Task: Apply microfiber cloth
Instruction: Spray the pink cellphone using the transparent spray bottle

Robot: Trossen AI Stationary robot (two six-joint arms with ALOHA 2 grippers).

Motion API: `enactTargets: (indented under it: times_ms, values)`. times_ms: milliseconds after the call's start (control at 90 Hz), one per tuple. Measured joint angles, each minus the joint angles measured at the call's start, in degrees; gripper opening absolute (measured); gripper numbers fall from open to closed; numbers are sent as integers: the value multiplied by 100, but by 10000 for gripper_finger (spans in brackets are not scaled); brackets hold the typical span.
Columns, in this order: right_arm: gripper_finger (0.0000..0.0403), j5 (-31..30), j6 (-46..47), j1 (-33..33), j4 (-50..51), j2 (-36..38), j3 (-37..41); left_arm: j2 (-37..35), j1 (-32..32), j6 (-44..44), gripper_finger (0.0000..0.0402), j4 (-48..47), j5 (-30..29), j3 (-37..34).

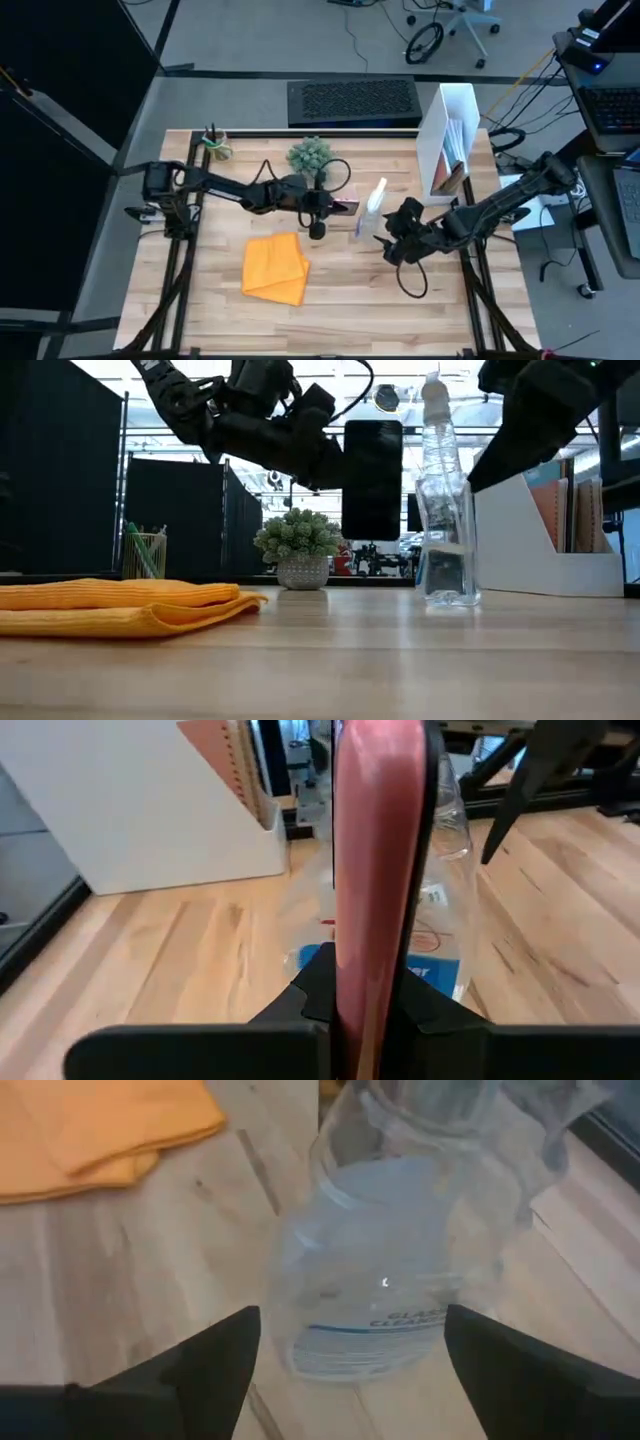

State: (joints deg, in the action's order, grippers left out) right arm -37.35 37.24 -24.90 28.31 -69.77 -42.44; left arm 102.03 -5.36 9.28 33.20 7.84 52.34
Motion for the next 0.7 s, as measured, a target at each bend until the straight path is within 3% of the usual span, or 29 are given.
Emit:
enactTargets:
  times_ms: [422, 600, 700]
  values:
    - [297, 189, 262, -67, -413, -249, -79, -108, 373, -140, 13, -586, -133, 39]
    - [320, 143, 146, -110, 293, 27, -605, -664, 393, -98, 13, -1251, -495, 48]
    - [337, -248, -237, -49, 309, 260, -818, -992, 359, -86, 13, -1492, -538, 48]
